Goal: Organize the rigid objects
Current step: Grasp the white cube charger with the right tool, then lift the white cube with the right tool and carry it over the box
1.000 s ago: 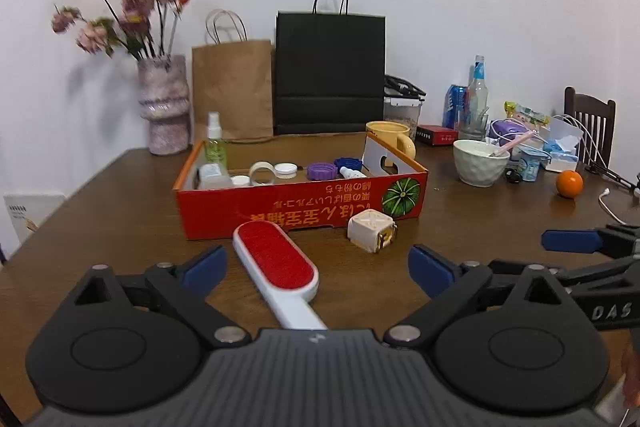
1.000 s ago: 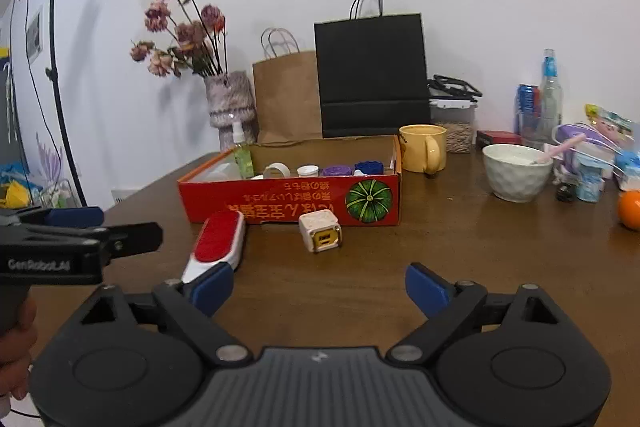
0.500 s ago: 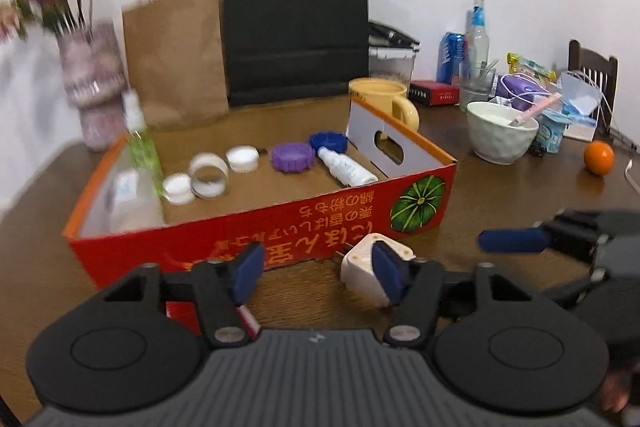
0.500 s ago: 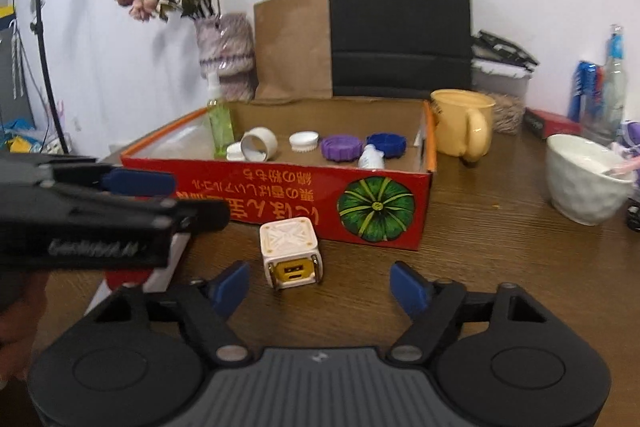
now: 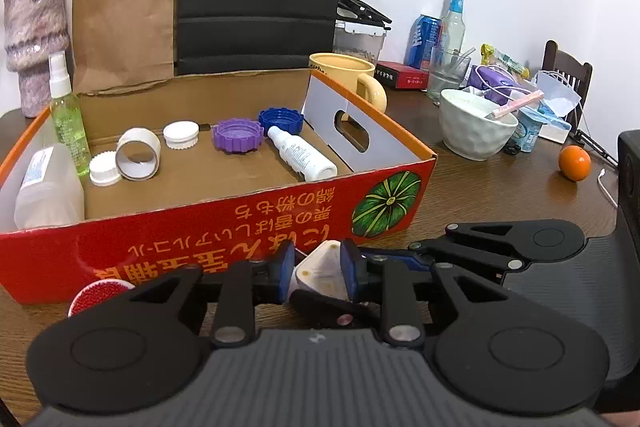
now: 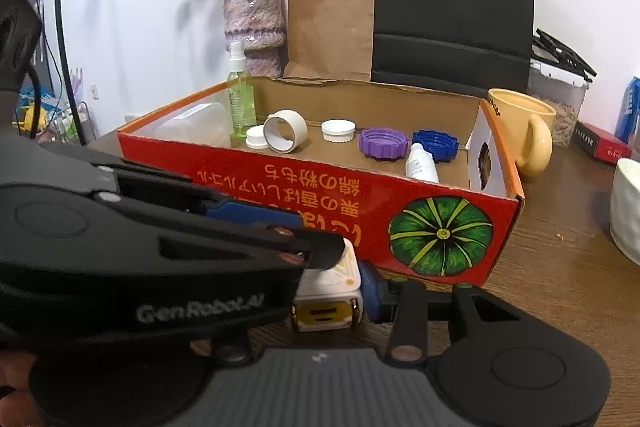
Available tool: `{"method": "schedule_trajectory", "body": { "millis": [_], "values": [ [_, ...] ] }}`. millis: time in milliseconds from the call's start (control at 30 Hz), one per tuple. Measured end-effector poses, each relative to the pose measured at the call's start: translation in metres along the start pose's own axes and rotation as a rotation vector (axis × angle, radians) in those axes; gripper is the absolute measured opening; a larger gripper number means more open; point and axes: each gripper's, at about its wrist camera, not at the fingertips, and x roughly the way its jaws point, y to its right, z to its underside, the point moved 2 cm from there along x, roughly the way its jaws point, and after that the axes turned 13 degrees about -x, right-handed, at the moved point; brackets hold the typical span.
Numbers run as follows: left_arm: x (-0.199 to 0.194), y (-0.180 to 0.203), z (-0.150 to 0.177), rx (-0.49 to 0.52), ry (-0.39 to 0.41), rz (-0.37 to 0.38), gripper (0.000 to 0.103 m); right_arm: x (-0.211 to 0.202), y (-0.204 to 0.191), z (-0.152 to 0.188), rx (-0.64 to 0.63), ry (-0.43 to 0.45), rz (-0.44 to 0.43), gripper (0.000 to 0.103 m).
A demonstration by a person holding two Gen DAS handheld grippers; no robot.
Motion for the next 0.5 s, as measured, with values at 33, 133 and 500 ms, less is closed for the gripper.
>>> {"method": "schedule_trajectory", "body": {
  "millis": [33,133,500],
  "values": [
    [0.0,0.0,0.001,-0.001,0.001,0.004,0.025,-0.001,0.0,0.0,0.002,0.002,0.001,0.04],
    [-0.003,0.001,0.002,-0.007,0.002,-0.004,0.018,-0.004,-0.001,0.001,0.001,-0.005,0.005,0.039],
    [-0.061,0.019,0.001,0.004,0.045,0.057,0.005,-0.059,-0.027,-0.012,-0.054,0.089,0.078,0.038]
  ]
}}
